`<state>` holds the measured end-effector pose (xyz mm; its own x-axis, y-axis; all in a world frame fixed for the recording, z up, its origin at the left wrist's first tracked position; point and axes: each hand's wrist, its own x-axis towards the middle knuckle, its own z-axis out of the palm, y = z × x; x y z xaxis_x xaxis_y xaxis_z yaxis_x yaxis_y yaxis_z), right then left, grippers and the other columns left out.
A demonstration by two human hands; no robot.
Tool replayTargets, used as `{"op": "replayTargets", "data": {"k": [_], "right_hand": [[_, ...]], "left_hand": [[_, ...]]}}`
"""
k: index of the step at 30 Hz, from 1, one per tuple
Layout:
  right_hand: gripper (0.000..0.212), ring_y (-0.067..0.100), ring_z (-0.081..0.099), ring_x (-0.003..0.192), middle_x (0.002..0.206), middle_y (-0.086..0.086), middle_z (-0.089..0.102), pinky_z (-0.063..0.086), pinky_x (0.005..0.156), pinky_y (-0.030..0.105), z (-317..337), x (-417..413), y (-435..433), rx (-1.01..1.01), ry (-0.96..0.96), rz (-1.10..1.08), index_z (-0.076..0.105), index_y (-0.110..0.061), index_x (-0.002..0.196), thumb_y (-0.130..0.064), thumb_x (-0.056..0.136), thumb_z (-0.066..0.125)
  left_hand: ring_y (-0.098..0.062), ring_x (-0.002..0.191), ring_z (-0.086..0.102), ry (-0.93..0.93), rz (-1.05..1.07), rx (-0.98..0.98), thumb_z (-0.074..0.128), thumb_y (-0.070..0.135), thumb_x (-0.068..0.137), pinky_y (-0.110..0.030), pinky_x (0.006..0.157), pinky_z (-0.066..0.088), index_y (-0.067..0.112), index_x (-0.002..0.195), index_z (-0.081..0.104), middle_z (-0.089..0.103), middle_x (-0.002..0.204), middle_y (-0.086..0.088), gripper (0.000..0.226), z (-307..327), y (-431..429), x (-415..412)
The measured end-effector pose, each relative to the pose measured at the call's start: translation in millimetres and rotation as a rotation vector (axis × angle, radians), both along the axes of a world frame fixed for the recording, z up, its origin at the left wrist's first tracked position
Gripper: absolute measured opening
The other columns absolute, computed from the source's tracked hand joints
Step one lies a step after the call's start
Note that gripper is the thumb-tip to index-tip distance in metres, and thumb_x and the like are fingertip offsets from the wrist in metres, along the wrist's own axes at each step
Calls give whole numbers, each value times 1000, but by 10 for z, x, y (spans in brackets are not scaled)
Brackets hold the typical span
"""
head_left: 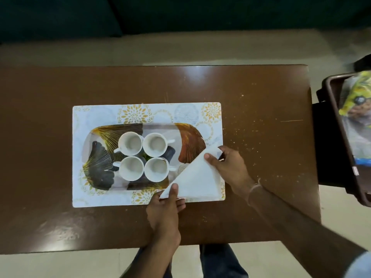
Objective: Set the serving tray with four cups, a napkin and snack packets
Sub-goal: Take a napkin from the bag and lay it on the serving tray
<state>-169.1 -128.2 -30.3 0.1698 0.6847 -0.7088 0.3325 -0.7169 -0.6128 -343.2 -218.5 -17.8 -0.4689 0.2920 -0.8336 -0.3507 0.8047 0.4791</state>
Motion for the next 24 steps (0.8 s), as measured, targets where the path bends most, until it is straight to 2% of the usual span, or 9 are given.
{"op": "replayTargets", "data": {"k": [4, 8, 13, 16, 19, 24], "right_hand": [[47, 20, 67, 92, 100, 1, 70, 56, 77, 32, -89, -181, -59, 29, -147, 6, 63, -14, 121, -43, 86, 72], [46, 17, 61, 87, 97, -4, 62, 44, 72, 24, -92, -292, -101, 64, -210, -1, 57, -16, 122, -42, 87, 71], [50, 17, 61, 91, 107, -2, 62, 46, 77, 26, -41, -332, -121, 91, -180, -1, 52, -16, 126, -40, 87, 71], [46, 16, 62, 88, 114, 2, 66, 47, 79, 26, -16, -334, -110, 112, -191, 8, 54, -17, 128, -36, 89, 70], [45, 18, 63, 93, 119, 4, 66, 52, 84, 30, 2, -346, -74, 136, -208, 34, 55, -16, 129, -32, 90, 71], [47, 20, 63, 93, 109, 3, 62, 55, 88, 35, 29, -355, 5, 140, -203, 53, 53, -14, 128, -30, 88, 73]], "left_hand": [[-17, 63, 76, 110, -29, -30, 79, 40, 79, -35, 60, 63, 13, 108, 65, 77, 86, -4, 41, -77, 11, -77], [-15, 60, 75, 166, -63, -44, 79, 42, 78, -34, 59, 63, 12, 110, 62, 76, 80, -1, 47, -104, 11, -117], [-17, 59, 74, 177, -76, -30, 80, 42, 78, -41, 65, 64, 14, 108, 61, 76, 73, -3, 45, -124, 14, -181], [-19, 59, 74, 163, -59, -13, 80, 38, 80, -42, 66, 64, 13, 113, 60, 75, 70, -3, 45, -133, 22, -208], [-20, 62, 75, 155, -73, -7, 79, 38, 81, -39, 64, 64, 12, 113, 60, 76, 75, -5, 46, -142, 19, -233], [-22, 65, 74, 116, -102, 4, 79, 40, 80, -35, 61, 62, 12, 105, 65, 76, 75, -6, 40, -166, 5, -280]]}}
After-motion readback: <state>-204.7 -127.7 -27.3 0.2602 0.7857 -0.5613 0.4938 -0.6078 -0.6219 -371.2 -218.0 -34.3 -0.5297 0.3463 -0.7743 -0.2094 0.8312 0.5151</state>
